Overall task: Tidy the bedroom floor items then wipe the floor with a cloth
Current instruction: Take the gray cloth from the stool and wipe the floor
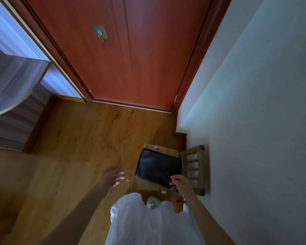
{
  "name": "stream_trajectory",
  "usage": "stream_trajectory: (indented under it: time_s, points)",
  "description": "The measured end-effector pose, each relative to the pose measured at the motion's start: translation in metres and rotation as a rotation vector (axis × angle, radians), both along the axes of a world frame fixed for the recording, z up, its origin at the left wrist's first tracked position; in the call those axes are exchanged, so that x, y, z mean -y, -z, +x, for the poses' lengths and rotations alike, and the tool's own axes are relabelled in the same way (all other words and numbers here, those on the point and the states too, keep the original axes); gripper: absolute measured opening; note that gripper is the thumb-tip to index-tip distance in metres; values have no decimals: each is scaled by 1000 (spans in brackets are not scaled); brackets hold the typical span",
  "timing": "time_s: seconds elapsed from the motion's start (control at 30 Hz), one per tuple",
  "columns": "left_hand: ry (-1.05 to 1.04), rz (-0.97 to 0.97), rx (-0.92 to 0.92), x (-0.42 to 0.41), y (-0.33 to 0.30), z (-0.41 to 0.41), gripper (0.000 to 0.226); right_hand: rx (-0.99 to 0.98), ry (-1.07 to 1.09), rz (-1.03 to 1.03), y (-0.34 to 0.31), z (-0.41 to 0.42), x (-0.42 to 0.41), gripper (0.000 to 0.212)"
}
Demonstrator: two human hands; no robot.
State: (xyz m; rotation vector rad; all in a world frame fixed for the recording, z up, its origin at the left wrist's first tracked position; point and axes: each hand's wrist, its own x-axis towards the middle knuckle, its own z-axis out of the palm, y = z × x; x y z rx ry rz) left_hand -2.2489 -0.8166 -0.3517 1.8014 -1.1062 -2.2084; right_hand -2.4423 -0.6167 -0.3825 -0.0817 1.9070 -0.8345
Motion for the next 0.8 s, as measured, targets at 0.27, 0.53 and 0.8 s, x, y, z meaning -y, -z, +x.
stream_trajectory:
  time_s: [0.27, 0.53, 0.8]
  points:
    - [353, 24, 289, 12, 129, -16, 17, -99, -226, 242, 119, 4, 0, 19]
    - [786, -151, 364, 8, 255, -21, 13, -192, -273, 261, 225, -9, 20, 44]
    - [848, -199, 392, -3, 351, -47, 49, -374, -515, 271, 315, 7, 23, 67]
